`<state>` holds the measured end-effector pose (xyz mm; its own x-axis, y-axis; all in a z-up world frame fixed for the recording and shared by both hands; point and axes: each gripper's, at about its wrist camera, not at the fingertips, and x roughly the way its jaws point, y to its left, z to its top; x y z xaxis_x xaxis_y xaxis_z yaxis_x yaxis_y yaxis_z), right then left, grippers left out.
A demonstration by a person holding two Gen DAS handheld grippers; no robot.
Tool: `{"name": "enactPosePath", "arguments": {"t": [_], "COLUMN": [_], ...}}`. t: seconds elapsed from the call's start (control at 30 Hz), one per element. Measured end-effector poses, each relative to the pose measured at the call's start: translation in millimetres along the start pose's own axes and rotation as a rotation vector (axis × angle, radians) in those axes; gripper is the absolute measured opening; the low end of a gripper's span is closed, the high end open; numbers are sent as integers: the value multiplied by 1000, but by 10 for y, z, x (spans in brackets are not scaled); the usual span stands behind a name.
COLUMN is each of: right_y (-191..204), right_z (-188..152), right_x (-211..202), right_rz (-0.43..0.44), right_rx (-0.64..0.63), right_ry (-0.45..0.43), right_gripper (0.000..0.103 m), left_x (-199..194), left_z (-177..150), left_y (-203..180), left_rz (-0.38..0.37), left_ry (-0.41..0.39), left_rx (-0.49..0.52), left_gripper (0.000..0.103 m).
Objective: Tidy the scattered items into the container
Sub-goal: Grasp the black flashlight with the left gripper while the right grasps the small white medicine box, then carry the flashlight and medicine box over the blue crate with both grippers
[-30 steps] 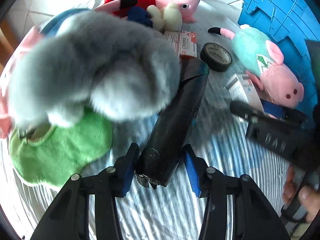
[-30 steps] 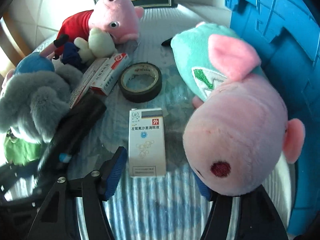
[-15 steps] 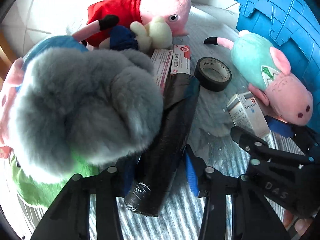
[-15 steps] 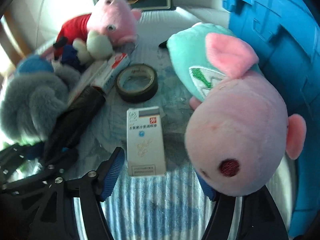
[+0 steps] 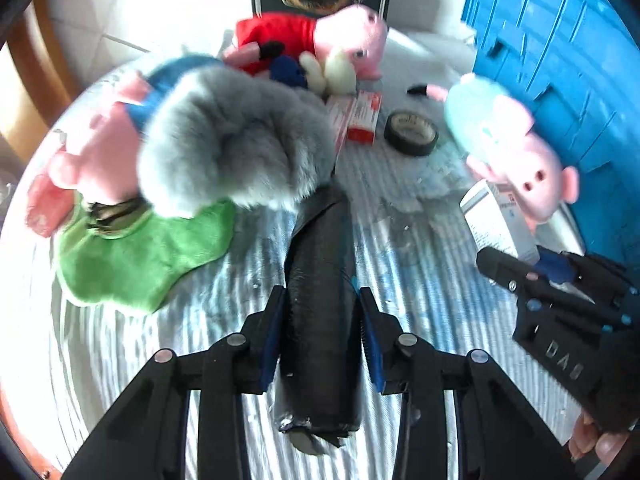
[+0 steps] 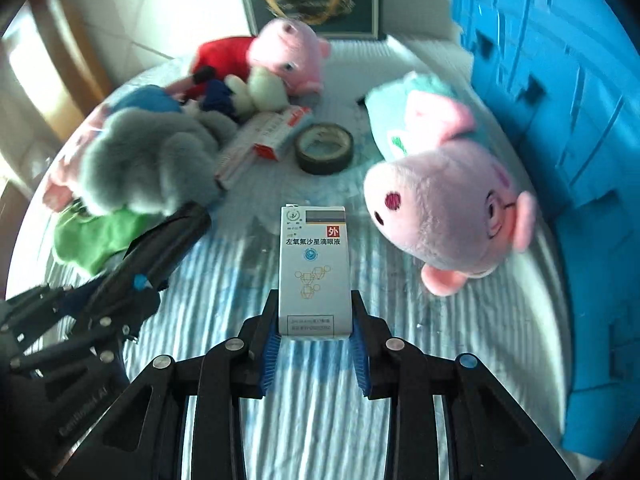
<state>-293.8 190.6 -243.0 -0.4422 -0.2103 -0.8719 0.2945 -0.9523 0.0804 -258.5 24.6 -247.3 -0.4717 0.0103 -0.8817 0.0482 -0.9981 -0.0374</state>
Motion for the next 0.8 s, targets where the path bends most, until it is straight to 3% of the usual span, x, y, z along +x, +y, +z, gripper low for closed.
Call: {"name": "enactPosePath", "arguments": {"t": [0.2,0.47,0.8], "right_y": [-11,283,172], "right_z": [18,181,238], "right_x": [-511,-1018,-2169], "right_rz": [-2,-69,-204], "right_rx": [-40,-44,2], "right_ry": [-123,-250,-481], "right_gripper": [31,31,31], "left_x": [-405,-1076,-1879], "left_z": [98,357,605], "left_y": [-98,-112,-450], "left_rz": [31,6,-121], "left_ry": [-116,-322,-516], "left_rx": [-14,16,80], "left_gripper": [34,34,34]}}
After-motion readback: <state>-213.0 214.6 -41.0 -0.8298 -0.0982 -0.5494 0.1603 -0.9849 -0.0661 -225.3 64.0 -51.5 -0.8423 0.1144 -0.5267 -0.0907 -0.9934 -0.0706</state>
